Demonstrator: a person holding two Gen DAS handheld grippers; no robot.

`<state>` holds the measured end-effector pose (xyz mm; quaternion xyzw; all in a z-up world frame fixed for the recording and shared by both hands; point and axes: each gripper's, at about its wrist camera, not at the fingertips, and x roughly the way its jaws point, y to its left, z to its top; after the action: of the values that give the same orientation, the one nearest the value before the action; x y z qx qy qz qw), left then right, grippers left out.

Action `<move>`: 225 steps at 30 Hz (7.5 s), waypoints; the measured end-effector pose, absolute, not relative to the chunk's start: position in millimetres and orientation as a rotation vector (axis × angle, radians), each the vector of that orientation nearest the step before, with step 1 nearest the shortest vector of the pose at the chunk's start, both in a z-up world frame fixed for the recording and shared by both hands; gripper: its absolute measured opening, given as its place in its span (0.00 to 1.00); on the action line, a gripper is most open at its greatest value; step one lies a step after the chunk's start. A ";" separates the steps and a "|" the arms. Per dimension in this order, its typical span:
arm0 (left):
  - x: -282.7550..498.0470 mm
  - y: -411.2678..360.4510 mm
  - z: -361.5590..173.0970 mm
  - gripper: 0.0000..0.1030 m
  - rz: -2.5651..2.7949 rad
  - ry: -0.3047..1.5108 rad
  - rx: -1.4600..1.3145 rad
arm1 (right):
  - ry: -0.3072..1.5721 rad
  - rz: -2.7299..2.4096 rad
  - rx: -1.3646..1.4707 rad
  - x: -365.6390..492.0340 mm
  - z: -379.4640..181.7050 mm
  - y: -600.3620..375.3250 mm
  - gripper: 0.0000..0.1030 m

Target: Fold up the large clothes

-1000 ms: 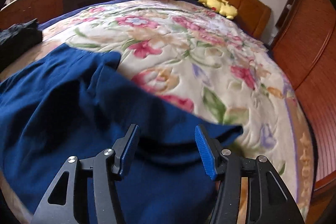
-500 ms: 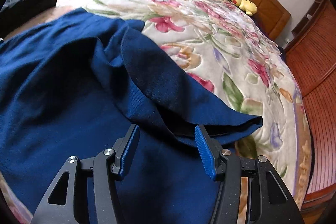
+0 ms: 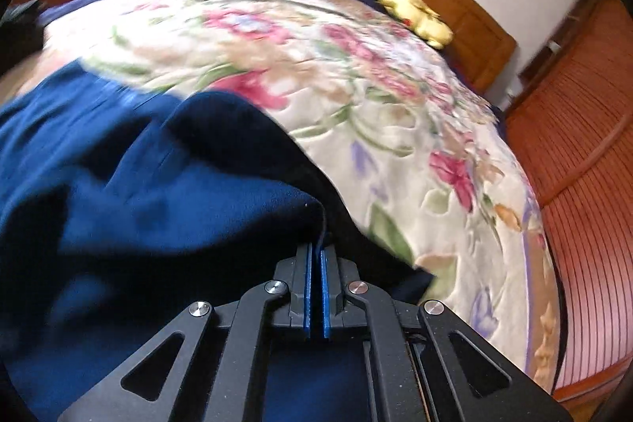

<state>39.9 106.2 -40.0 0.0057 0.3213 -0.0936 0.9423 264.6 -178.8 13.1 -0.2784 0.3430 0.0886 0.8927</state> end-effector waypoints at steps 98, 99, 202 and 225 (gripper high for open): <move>-8.9 108.2 -42.9 0.59 -0.211 0.627 -0.044 | 0.858 0.185 0.019 59.7 -33.5 -306.1 0.73; -7.3 108.0 -43.7 0.52 -0.223 0.633 -0.055 | 0.859 0.200 0.034 60.5 -35.2 -306.0 0.70; -65.0 -52.2 85.5 0.05 -0.434 0.423 0.132 | 0.574 0.291 -0.152 -107.8 -30.5 -247.0 0.59; -65.3 -197.8 80.2 0.39 -0.763 0.547 0.122 | 0.527 0.117 -0.047 -164.1 -12.1 -331.6 0.59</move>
<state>-65.3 -197.8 80.2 0.0586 0.2633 -0.3675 0.8900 -164.1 -331.6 -12.1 -0.0234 0.2603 0.0580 0.9635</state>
